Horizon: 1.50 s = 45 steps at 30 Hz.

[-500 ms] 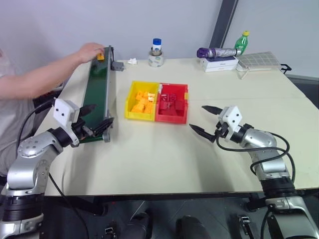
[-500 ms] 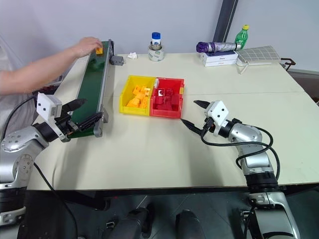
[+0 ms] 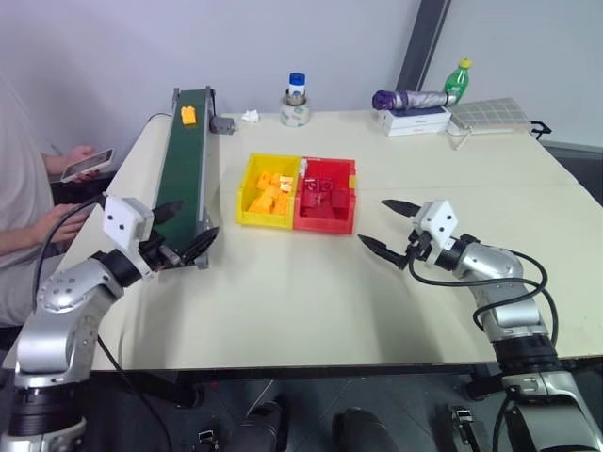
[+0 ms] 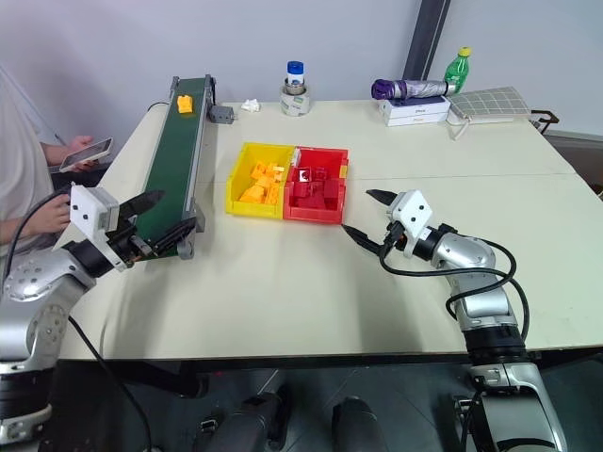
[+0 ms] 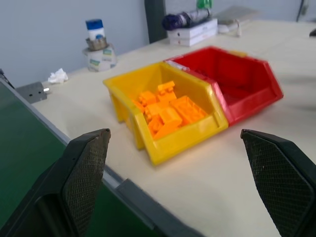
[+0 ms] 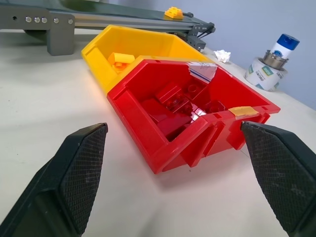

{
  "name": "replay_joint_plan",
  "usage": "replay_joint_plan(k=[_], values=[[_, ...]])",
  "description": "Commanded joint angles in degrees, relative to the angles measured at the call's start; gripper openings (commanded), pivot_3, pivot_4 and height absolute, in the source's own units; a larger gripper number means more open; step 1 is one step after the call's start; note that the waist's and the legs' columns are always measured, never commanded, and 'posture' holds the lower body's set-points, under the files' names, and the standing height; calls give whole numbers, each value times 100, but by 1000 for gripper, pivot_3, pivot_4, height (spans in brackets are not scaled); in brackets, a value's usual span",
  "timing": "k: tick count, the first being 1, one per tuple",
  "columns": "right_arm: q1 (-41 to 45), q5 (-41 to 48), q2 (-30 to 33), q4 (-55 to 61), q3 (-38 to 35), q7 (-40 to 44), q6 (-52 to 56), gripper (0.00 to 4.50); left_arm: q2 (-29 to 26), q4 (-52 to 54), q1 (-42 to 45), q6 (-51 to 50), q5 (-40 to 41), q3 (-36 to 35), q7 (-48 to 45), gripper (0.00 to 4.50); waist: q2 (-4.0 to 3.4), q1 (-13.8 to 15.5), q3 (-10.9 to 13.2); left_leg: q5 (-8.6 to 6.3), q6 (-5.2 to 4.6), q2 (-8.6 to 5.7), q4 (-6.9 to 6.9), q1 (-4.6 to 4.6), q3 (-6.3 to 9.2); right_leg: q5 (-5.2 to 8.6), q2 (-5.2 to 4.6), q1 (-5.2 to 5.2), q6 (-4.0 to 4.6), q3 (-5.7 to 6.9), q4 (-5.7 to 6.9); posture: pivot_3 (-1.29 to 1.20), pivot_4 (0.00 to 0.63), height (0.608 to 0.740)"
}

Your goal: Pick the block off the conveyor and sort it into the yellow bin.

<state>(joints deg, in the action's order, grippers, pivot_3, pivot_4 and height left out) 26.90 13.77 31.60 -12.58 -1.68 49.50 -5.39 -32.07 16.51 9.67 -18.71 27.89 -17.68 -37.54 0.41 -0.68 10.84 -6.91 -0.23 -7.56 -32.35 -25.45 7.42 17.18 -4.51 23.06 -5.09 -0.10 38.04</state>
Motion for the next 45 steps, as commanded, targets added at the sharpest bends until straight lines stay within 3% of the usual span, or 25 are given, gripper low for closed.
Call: replay_joint_plan(k=[1, 3, 7, 15, 45], values=[[107, 54, 35, 124, -124, 8, -74, 4500, 462, 558, -169, 284, -464, -166, 1061, 4461, 0, 6, 0, 0, 0, 0, 0, 0, 0, 0, 0, -3, 0, 0, 0, 0, 150, 740], [117, 51, 35, 96, -117, 25, -86, 4500, 763, 726, -288, 416, -1007, -48, 1697, 4461, 1, 9, -1, 0, 0, 1, -2, 2, 0, -1, 0, -8, -1, 1, 1, 0, 150, 740], [142, 50, 16, 57, -106, 49, -99, 4500, 1332, 1117, -443, 0, -1345, 145, 2589, 4461, 2, 12, -1, 0, -1, 2, -16, 6, 0, 0, 1, -22, 0, 4, 0, 0, 150, 740], [183, 45, -9, 20, -87, 72, -123, 4500, 1932, 1520, -810, -326, -1604, 476, 3226, 4461, 2, 19, -1, -1, -1, 1, -30, 5, 1, 0, 3, -30, -1, 9, 2, 0, 150, 740], [142, 49, -3, 100, -93, 54, -93, 4500, 1837, 1042, -507, -202, -1620, 113, 3472, 4461, 2, 19, -1, -3, -2, 1, -41, 4, 3, 1, 3, -35, -1, 11, 1, 0, 150, 740]])
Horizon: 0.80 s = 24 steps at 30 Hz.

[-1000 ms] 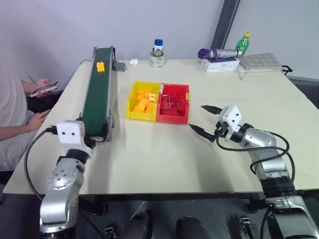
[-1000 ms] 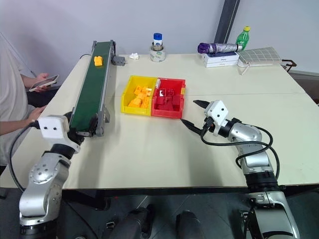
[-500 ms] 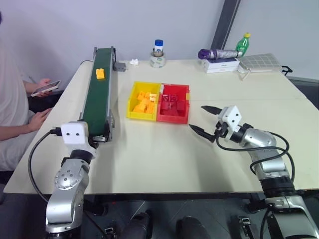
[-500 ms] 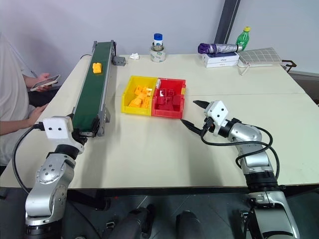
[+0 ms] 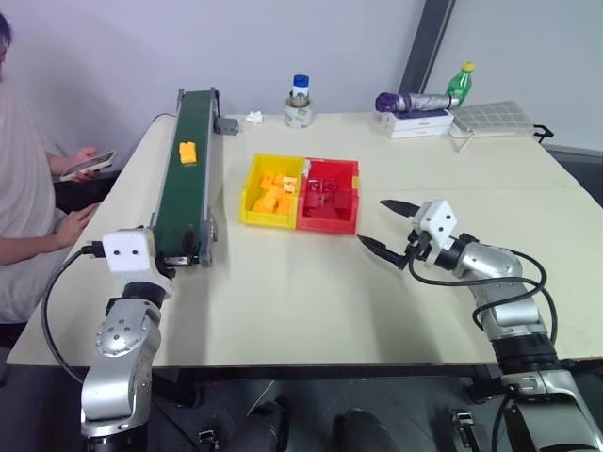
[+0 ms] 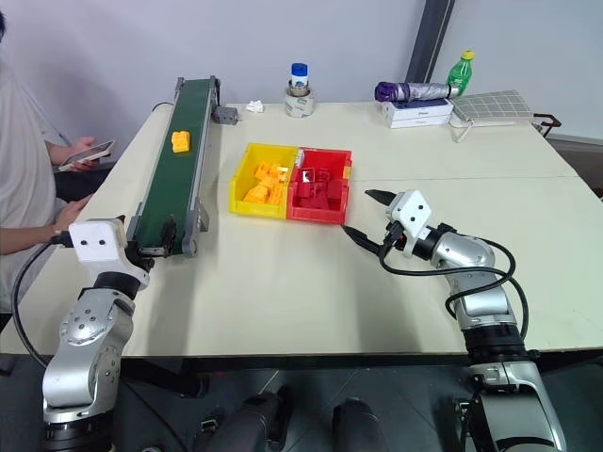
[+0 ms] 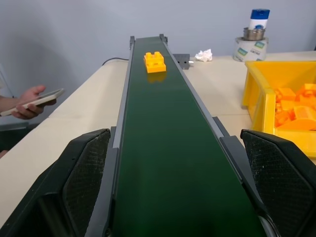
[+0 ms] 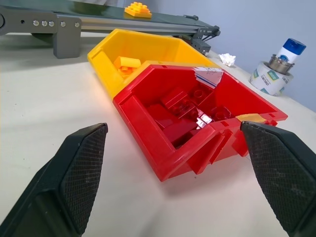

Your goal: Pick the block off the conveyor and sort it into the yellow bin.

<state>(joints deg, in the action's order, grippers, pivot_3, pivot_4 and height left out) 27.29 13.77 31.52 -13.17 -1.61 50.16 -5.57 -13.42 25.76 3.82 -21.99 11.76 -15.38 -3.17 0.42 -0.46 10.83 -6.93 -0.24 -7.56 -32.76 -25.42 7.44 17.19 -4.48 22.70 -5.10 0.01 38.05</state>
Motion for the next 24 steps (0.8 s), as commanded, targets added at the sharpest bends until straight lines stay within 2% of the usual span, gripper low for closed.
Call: replay_joint_plan(k=[1, 7, 13, 17, 24], values=[[103, 49, 7, 160, -101, -12, -74, 4500, -21, 119, 96, 116, -11, -106, 48, 4461, 0, -3, 0, 0, 0, 0, 0, 0, 0, 0, 0, 0, 0, 0, 0, 0, 150, 740], [99, 48, 10, 168, -107, -24, -69, 4500, -39, 106, 262, -154, -2, -76, 129, 4461, 0, -2, 0, 0, 0, 0, 0, 0, 0, 0, 0, 0, 0, 0, 0, 0, 150, 740], [89, 42, -10, 175, -95, -49, -71, 4500, -311, -37, 1002, -1012, -49, -57, 264, 4461, 1, 4, 0, 0, 0, 0, -3, 0, 3, 0, 1, -1, -1, 4, 1, 0, 150, 740], [93, 39, -34, 183, -82, -70, -65, 4500, -548, -513, 1667, -1604, -45, -195, 388, 4461, 1, -2, 0, 0, 0, 0, -3, 0, 6, -1, 3, -1, -3, 6, 2, 0, 150, 740], [72, 37, -69, 227, -78, -122, -44, 4500, -936, -1878, 2904, -1865, -114, -178, 375, 4461, 2, -4, 1, 0, 0, -1, -5, -1, 7, -10, 5, -1, -19, 9, 2, 0, 150, 740]])
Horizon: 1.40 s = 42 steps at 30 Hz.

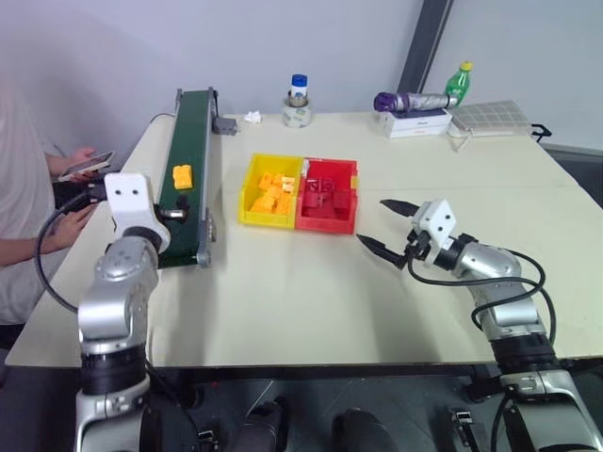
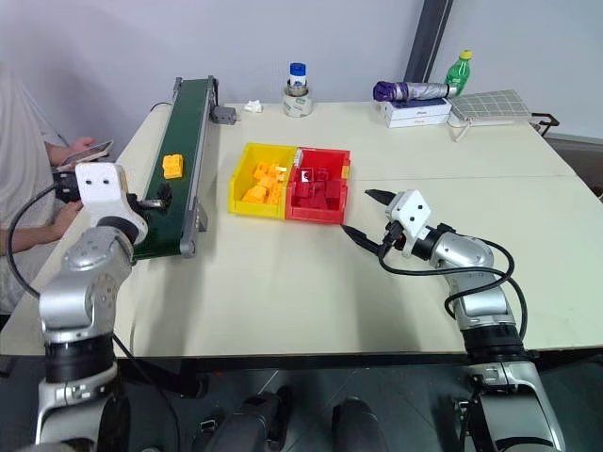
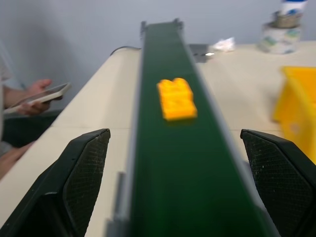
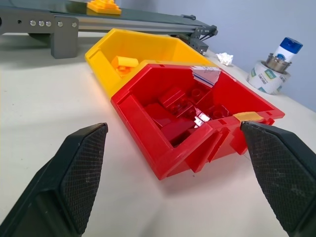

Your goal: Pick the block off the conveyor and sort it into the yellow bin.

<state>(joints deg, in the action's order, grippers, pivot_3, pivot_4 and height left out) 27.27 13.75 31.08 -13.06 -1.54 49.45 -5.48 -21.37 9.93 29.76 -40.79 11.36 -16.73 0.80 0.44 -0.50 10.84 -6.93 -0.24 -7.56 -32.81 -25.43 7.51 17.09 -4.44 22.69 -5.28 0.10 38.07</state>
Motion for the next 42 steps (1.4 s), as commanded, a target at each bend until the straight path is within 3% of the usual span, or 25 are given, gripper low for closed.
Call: replay_joint_plan(k=[1, 7, 18, 21, 25, 26, 31, 34, 42], values=[[54, 33, -22, 240, -85, -60, -49, 4500, -169, -489, 426, 18, -65, -24, -72, 4461, 0, -1, 0, 0, 0, -1, -1, 0, 0, 0, 0, 0, -1, 0, 0, 0, 150, 740], [-71, 51, 1, 391, -114, -111, 4, 4500, -165, -1124, 700, -18, -53, 94, -246, 4461, 0, -6, 0, 0, 0, -2, -1, -1, 0, -2, -1, 1, -5, 0, 0, 0, 150, 740], [-165, 60, 13, 511, -136, -174, 72, 4500, -74, -1279, 705, -164, 54, 149, -350, 4461, 0, -7, 0, 0, 0, -1, -2, -1, 1, -3, -1, 0, -6, -1, 0, 0, 150, 740], [-171, 57, 22, 514, -139, -169, 66, 4500, -13, -1234, 602, -422, 95, 109, -306, 3615, 0, -8, 0, 0, 0, -1, -2, -1, 1, -3, -1, 0, -6, 0, 0, 0, 150, 740], [-186, 67, 35, 517, -154, -160, 64, 4500, 46, -1059, 492, -420, 92, 130, -319, 1584, 0, -8, 0, 0, 0, -1, -3, 0, 1, -3, -1, -1, -6, 0, 1, 0, 150, 740], [-188, 66, 35, 521, -152, -160, 64, 4500, 48, -1016, 493, -408, 96, 146, -342, 1318, 0, -8, 0, 0, 0, -1, -4, 0, 1, -3, -1, 0, -6, 0, 2, 0, 150, 740], [-171, 57, 35, 494, -147, -157, 49, 4500, 266, -795, 826, 253, 166, -33, -156, 1369, 1, 7, 0, 0, 0, -1, -6, -1, 1, -3, -1, 0, -5, 0, 3, 0, 150, 740], [-161, 55, 23, 482, -140, -160, 44, 4500, 374, -812, 960, 585, 124, 219, -328, 1369, 3, 44, 1, 0, 0, -2, -10, -6, 4, -3, -2, -1, -6, 4, 1, 0, 150, 740], [-101, 30, -11, 476, -110, -200, 52, 4500, 774, -2274, 1824, 1412, -136, 881, -642, 1369, 3, 120, 1, 0, 0, -3, -15, -4, 3, -4, -1, -4, -7, 4, 2, 0, 150, 740]])
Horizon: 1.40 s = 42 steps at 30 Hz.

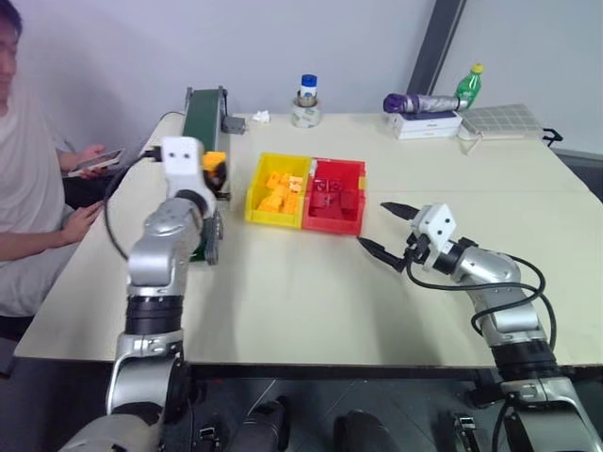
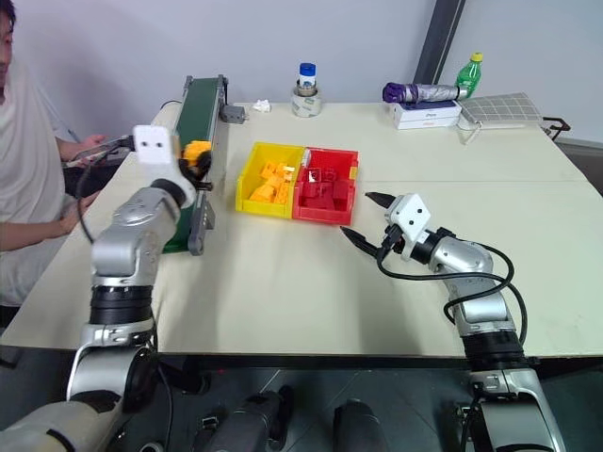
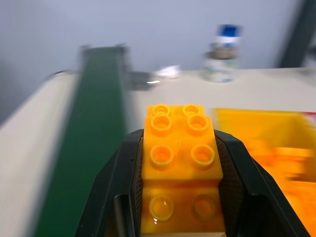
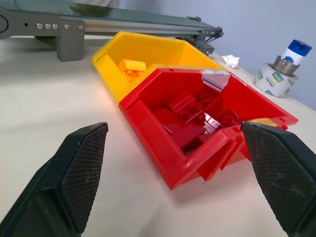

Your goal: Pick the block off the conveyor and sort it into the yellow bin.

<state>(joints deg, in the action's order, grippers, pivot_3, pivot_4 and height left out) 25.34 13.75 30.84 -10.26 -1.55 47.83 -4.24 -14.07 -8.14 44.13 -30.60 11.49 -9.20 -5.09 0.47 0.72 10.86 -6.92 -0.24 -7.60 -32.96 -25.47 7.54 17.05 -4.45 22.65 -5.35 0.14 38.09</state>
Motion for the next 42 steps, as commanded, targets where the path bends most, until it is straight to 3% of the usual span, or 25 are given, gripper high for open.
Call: replay_joint_plan(k=[1, 12, 18, 19, 21, 23, 27, 30, 34, 37, 42], values=[[65, 37, 27, 230, -127, -50, -61, 4500, 109, -873, 610, 588, -205, 180, -73, 1369, 0, -1, 0, 0, 0, 0, 0, -1, 0, 0, 0, 0, -1, 0, 0, 0, 150, 740], [-144, 35, 64, 397, -187, -161, -40, 4500, 466, -3925, 2049, 2414, -444, 314, -514, 1369, 2, -32, 1, 0, -1, -3, 0, -5, 0, -9, -2, 3, -21, 2, -3, 0, 150, 740], [-251, 51, 101, 533, -234, -211, 23, 4500, 467, -4640, 2383, 2896, -495, 282, -498, 4217, 4, -34, 2, 0, -2, -3, 0, -7, 0, -10, -2, 4, -24, 3, -2, 0, 150, 740], [-261, 50, 100, 547, -233, -219, 32, 4500, 479, -4635, 2378, 2975, -483, 277, -537, 4456, 4, -31, 2, 0, -2, -4, 0, -7, 0, -10, -2, 4, -25, 3, -2, 0, 150, 740], [-272, 49, 97, 573, -227, -232, 47, 4500, 510, -4559, 2349, 3095, -390, 214, -673, 4456, 4, -30, 2, 1, -2, -4, -1, -7, 0, -11, -1, 4, -26, 3, -2, 0, 150, 740], [-268, 51, 92, 599, -221, -246, 70, 4500, 478, -4206, 2187, 3112, -318, 214, -895, 4456, 4, -30, 2, 1, -2, -4, -1, -7, 0, -11, -1, 3, -27, 3, -1, 0, 150, 740], [-259, 65, 105, 610, -233, -235, 98, 4500, 134, -2091, 1172, 2272, 244, 222, -1792, 4456, 2, -134, 1, 0, -2, -4, 2, -7, 0, -11, -1, 5, -27, 1, -2, 0, 150, 740], [-228, 63, 112, 549, -224, -201, 87, 4500, -427, -41, 131, 1269, 694, 298, -2316, 4456, 0, -234, 1, 6, -12, -1, 8, -5, -2, -12, 1, 11, -24, -6, 2, 0, 150, 740], [-121, 44, 86, 327, -178, -87, -28, 4500, -1316, 1755, -966, 329, 1295, -36, -2764, 4456, -2, -221, 1, 7, -12, 3, 7, -1, 2, -12, 5, 11, -19, -7, 10, 0, 150, 740], [-6, 41, 58, 157, -157, -4, -96, 4500, -1734, 2300, -1448, -317, 2006, -642, -2839, 4456, -4, -177, 1, -1, -1, 6, 6, 5, 2, -1, 5, 6, 3, -7, 7, 0, 150, 740], [134, 42, 40, -41, -136, 104, -173, 4500, -2340, 2429, -2256, -281, 2095, -1197, -3095, 4456, -5, -119, 0, -2, -1, 5, 6, 8, 3, 5, 2, 13, 14, -8, -1, 0, 150, 740]])
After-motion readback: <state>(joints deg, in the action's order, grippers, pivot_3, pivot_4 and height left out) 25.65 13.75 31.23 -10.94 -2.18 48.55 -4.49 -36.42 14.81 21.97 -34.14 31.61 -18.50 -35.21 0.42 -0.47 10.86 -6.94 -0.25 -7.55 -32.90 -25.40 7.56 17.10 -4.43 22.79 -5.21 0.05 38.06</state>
